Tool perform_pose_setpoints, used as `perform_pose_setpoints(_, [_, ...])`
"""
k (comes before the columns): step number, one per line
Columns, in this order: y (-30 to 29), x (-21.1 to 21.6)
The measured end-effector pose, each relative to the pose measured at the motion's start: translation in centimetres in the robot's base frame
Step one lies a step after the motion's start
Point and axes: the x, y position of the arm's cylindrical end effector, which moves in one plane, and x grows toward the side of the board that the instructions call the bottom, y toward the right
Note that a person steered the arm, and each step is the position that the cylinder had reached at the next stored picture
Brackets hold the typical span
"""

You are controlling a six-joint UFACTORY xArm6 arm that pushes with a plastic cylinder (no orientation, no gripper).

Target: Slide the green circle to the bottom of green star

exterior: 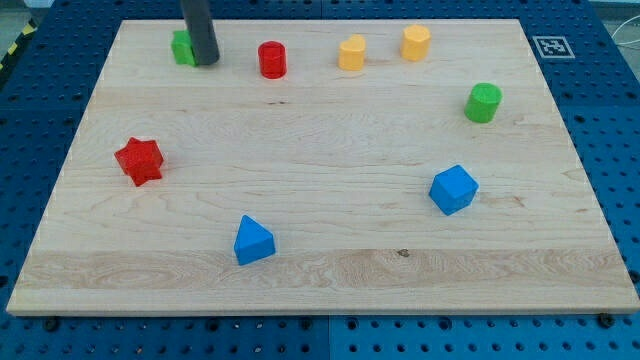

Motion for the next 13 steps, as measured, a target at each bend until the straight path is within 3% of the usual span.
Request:
perform_pose_setpoints(2, [-1.9,-2.4])
perform_pose_setpoints(3, [-1.3,3.9])
perform_pose_setpoints(4, [3.4,6.4])
perform_pose_setpoints(6, [19.6,6.6])
perform_pose_setpoints(10, [41.9,5.9])
perform_pose_setpoints(11, [43.3,10.6])
perform_pose_setpoints(13, [40.7,10.8])
